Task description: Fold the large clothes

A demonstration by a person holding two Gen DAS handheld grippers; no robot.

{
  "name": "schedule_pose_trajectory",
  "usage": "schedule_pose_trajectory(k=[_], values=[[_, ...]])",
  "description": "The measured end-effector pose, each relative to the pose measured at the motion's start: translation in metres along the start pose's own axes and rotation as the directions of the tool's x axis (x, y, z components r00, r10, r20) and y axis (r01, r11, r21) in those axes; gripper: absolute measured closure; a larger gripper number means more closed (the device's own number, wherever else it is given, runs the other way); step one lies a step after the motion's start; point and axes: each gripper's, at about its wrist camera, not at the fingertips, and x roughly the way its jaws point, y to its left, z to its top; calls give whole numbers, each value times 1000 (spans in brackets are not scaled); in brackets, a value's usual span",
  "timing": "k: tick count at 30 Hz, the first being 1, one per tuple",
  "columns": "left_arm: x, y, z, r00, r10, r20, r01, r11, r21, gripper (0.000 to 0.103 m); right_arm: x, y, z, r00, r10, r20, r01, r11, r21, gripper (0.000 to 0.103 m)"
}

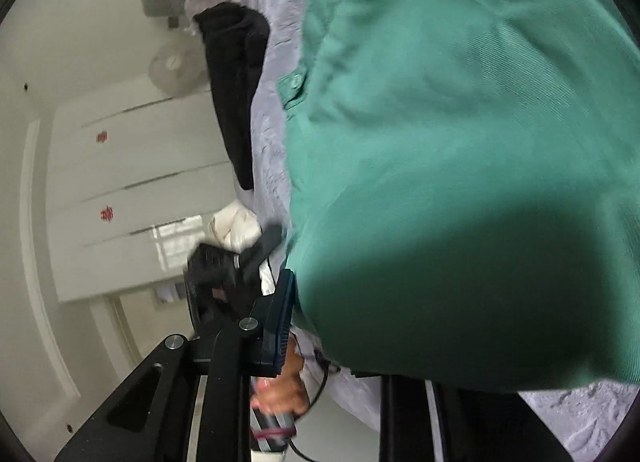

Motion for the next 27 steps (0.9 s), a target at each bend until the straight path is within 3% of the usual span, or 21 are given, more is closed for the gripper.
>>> schedule_pose_trajectory(k=[1,3,5,6,7,9,12,16,18,20,21,23,26,27], values=[[9,-5,3,1000,6,-28,-5,1000,14,0,-1,0,0,1000,-1,-2,1,1000,-4,79],[28,-16,4,995,89,-53,-87,995,53,1,-1,-4,0,1000,-12,-11,12,1000,-1,79],[39,-25,3,983,177,-38,-172,979,111,20,0,-9,-3,999,-38,-29,39,999,7,79],[43,-29,2,975,219,-33,-212,967,142,44,-1,-12,-5,997,-63,-44,64,998,5,78],[46,-32,1,965,263,-24,-255,952,172,56,-4,-15,-9,994,-87,-60,87,996,-2,76],[48,-38,-2,953,302,0,-295,930,220,65,-11,-17,-14,983,-151,-99,148,988,-41,75],[45,-55,-7,940,336,54,-337,898,283,72,-34,-15,-19,958,-265,-110,248,958,-141,75],[33,-85,-17,926,347,149,-378,849,368,76,-90,-9,-10,933,-355,56,358,909,-214,75],[26,-105,-21,925,332,186,-380,838,393,77,-112,-7,-2,903,-401,153,427,876,-223,75],[21,-125,-24,925,316,211,-378,828,415,78,-116,-11,12,854,-479,203,517,824,-230,77],[18,-138,-27,925,306,223,-375,821,430,78,-111,-19,20,829,-521,205,559,790,-253,81],[18,-164,-34,928,291,235,-370,802,469,78,-98,-35,27,803,-572,166,595,758,-266,84],[32,-215,-54,916,288,280,-399,722,565,78,-89,-48,33,810,-567,145,584,762,-281,84],[35,-228,-59,917,277,287,-397,708,584,78,-91,-48,33,822,-553,138,568,774,-280,84]])
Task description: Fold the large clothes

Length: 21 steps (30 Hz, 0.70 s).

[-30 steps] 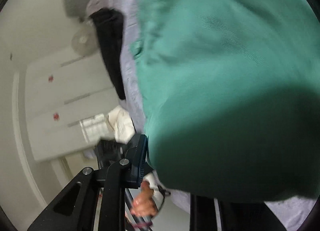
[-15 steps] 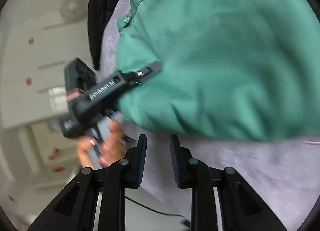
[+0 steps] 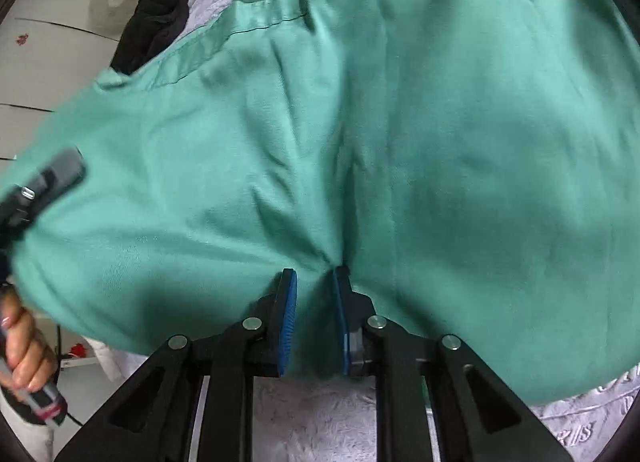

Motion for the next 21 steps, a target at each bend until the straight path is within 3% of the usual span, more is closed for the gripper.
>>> schedule_pose_trajectory(k=[3,6,13,16,19,20,21], values=[[-5,-49,17,999,-32,26,29,995,97,78,-17,-16,-9,996,94,4,-94,995,39,84],[11,-103,29,998,-55,22,50,978,203,78,-53,-53,-21,978,196,63,-203,972,119,81],[104,-194,27,988,-105,-115,134,946,294,78,-132,-159,-50,955,171,244,-238,930,280,80],[147,-213,11,980,-34,-194,93,949,301,78,-142,-199,-59,954,160,253,-242,909,340,78],[155,-216,0,981,24,-191,39,946,323,78,-146,-223,-64,944,197,266,-288,886,364,78],[151,-217,-2,983,24,-181,36,946,321,77,-147,-227,-63,941,204,268,-295,884,363,73],[147,-217,-1,984,21,-179,38,947,319,68,-147,-230,-62,937,218,275,-310,879,361,60]])
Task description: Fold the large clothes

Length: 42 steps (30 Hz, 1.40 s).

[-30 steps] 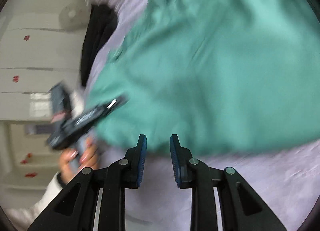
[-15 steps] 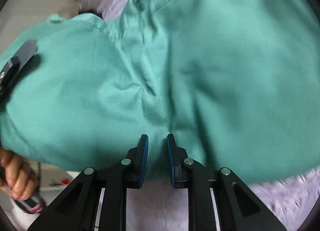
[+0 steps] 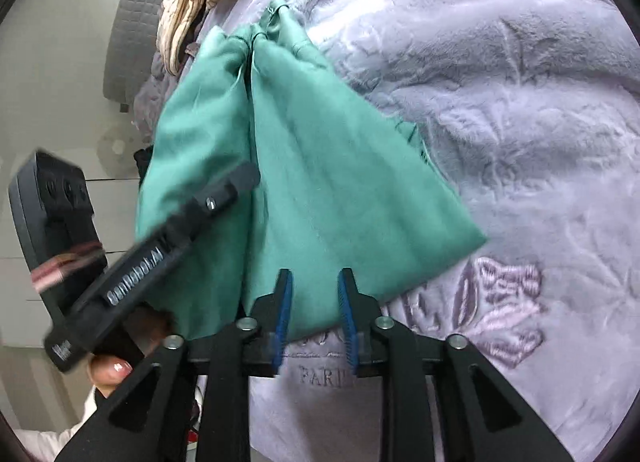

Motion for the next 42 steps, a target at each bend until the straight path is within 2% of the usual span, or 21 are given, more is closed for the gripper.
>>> schedule_pose_trajectory(k=[1,2,3,4,6,10,12,15,18,21,22,23,24,25,26,29,32,35,38,40,42], values=[[-4,0,1,1000,-12,1,12,1000,-4,43,4,2,2,1000,23,5,-23,1000,6,49],[-9,0,1,1000,-26,16,26,1000,-14,35,2,2,5,999,47,12,-47,999,15,31],[-20,2,0,997,-11,73,14,999,-39,27,1,2,8,997,78,24,-78,997,22,23],[-29,4,-1,993,-11,118,17,998,-54,20,-1,3,13,993,111,40,-113,993,29,22],[-48,12,0,989,-42,143,51,997,-64,13,-4,-1,22,982,182,52,-185,981,54,22],[-79,43,-8,981,-1,193,24,993,-118,13,11,1,38,956,290,49,-293,949,118,21],[-87,72,-14,975,83,204,-45,982,-186,13,17,-1,53,951,307,25,-308,944,119,21],[-80,127,-30,964,222,149,-164,932,-322,13,23,18,56,950,311,-14,-309,947,82,21],[-64,170,-52,948,310,69,-255,872,-418,13,43,58,68,963,260,-72,-263,965,-23,19],[-44,194,-77,950,312,-15,-283,839,-465,13,62,84,80,984,136,-117,-150,981,-123,15],[-38,196,-83,953,301,-35,-282,838,-468,13,69,91,86,988,80,-130,-100,984,-150,30],[-34,193,-86,955,294,-46,-281,841,-463,13,76,96,87,990,23,-142,-49,982,-183,54],[-31,187,-89,950,306,-54,-298,843,-448,13,82,105,85,986,-64,-152,26,971,-238,96],[-32,184,-89,945,324,-51,-313,843,-437,13,84,111,87,985,-89,-147,49,965,-256,96],[-33,180,-87,940,339,-42,-324,847,-422,13,77,117,86,989,-60,-135,23,965,-263,96],[-36,170,-82,953,302,-9,-279,869,-409,13,37,118,90,999,15,-50,-28,959,-283,96],[-32,151,-71,958,286,38,-256,904,-343,13,10,95,91,999,-31,-13,26,959,-282,96],[-24,142,-61,950,310,27,-286,906,-312,13,28,54,110,994,-96,-48,85,978,-189,93],[-30,148,-59,953,303,11,-282,898,-337,13,28,29,108,997,-31,-64,28,998,-58,87],[-37,151,-61,954,300,-2,-283,897,-339,13,14,32,101,998,-41,-43,38,997,-72,68],[-48,150,-63,958,286,9,-265,900,-345,13,-6,45,89,995,-99,-16,96,985,-146,48]])
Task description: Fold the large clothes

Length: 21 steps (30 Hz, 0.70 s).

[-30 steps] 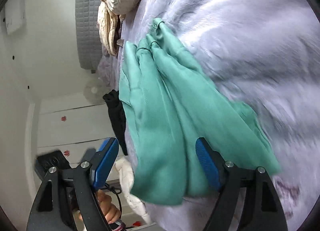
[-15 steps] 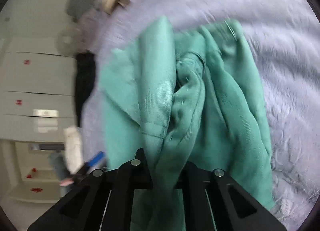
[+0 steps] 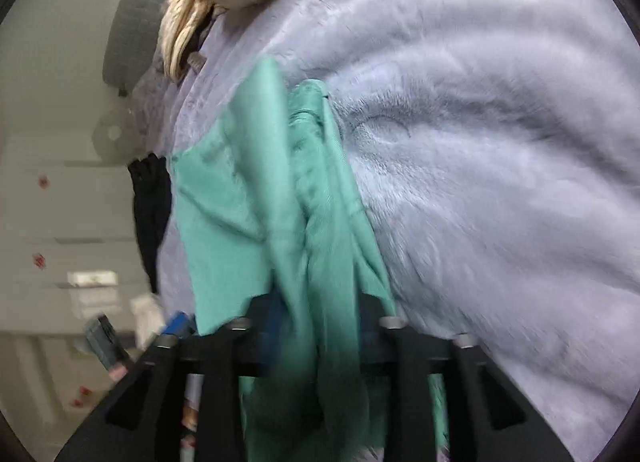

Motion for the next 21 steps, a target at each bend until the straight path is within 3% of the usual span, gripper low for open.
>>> schedule_pose_trajectory(k=[3,7,9,11,12,14,15,17,19,21], values=[[-19,-9,-1,998,-68,18,68,998,-2,13,-28,21,-14,996,-61,59,66,994,-91,42],[-28,-43,-18,989,-150,-8,150,986,73,13,-55,46,-41,997,-17,79,31,982,-188,42],[-20,-55,-37,993,-115,-38,119,983,142,13,-49,58,-58,998,-55,41,63,966,-250,42],[-8,-57,-59,993,-90,-70,102,978,182,13,-36,73,-76,989,-145,11,140,931,-338,43],[-6,-52,-68,993,-97,-65,107,978,181,12,-29,75,-83,979,-203,9,191,908,-372,50],[-4,-41,-76,992,-110,-60,118,981,155,7,-19,68,-94,948,-316,34,303,867,-396,77],[-4,-36,-77,991,-115,-61,122,983,134,4,-19,55,-95,942,-332,41,324,875,-359,89],[-2,-29,-77,988,-136,-69,143,983,112,4,-29,22,-89,956,-289,49,293,933,-211,93],[-2,-31,-78,989,-131,-64,139,982,132,4,-31,-26,-81,984,-178,30,178,984,0,99],[-4,-35,-80,992,-111,-54,118,980,158,4,-28,-61,-82,995,-101,27,96,984,148,100]])
